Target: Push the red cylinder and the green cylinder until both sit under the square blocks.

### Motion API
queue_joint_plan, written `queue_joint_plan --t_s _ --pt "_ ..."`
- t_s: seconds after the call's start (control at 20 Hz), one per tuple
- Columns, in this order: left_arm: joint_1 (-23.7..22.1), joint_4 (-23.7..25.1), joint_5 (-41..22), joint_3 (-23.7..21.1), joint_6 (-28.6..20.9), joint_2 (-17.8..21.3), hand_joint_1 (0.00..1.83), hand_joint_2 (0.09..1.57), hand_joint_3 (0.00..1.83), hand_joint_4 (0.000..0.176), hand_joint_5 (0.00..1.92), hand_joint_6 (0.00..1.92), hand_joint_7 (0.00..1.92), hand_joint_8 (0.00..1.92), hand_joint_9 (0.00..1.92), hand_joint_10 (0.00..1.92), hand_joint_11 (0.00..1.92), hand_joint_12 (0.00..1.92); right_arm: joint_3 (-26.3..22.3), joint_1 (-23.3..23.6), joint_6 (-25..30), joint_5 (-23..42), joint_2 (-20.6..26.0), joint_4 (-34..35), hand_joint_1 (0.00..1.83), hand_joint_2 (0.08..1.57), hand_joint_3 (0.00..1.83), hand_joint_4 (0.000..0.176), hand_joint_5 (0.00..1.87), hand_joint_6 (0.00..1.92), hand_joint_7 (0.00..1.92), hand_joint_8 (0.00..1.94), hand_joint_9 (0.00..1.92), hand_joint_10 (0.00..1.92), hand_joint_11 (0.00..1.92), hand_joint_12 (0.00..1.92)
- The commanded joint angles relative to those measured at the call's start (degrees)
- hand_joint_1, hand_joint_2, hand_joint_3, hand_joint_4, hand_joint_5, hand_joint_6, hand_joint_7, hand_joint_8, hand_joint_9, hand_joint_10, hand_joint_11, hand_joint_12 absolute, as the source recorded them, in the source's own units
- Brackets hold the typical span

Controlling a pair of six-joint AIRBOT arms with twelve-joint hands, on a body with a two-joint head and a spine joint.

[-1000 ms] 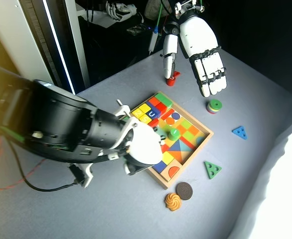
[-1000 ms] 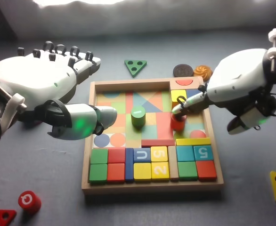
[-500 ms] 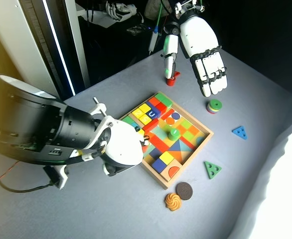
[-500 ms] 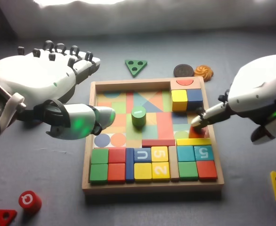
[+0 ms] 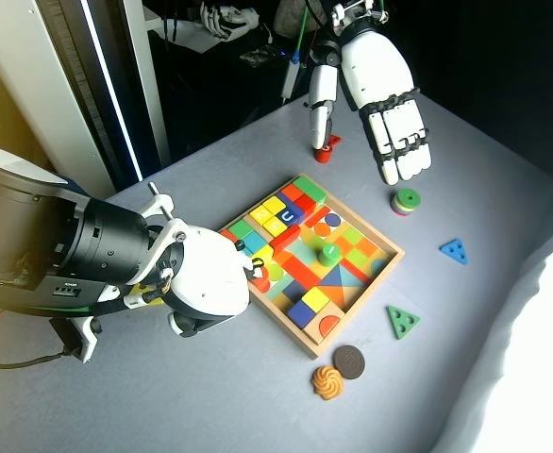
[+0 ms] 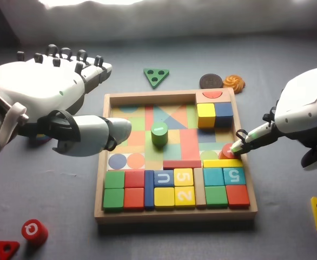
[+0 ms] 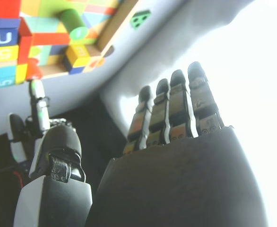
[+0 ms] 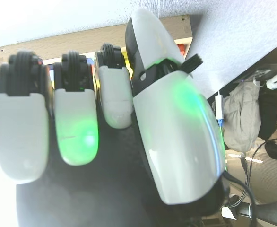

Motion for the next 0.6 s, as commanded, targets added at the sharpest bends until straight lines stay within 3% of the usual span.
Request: queue_joint_plan --t_s 0.0,0.55 --pt "-0.67 3.09 -2.19 0.08 0.09 0.72 0.00 1.28 0.00 0.000 0.00 0.00 0.00 0.00 0.01 0.00 0.00 0.04 0.05 1.10 -0.11 -0.93 0.95 0.09 1.82 1.30 0.00 0.000 0.27 0.01 1.76 1.94 1.89 1.92 1.92 1.92" --pt "-1.32 2.40 -2.18 -0.15 0.14 0.73 0.00 1.29 0.00 0.000 0.00 0.00 0.00 0.00 0.01 0.00 0.01 0.01 0.54 8.80 -0.65 -3.23 -3.68 0.17 1.82 1.31 0.00 0.000 0.27 0.01 1.74 1.94 1.91 1.92 1.92 1.92"
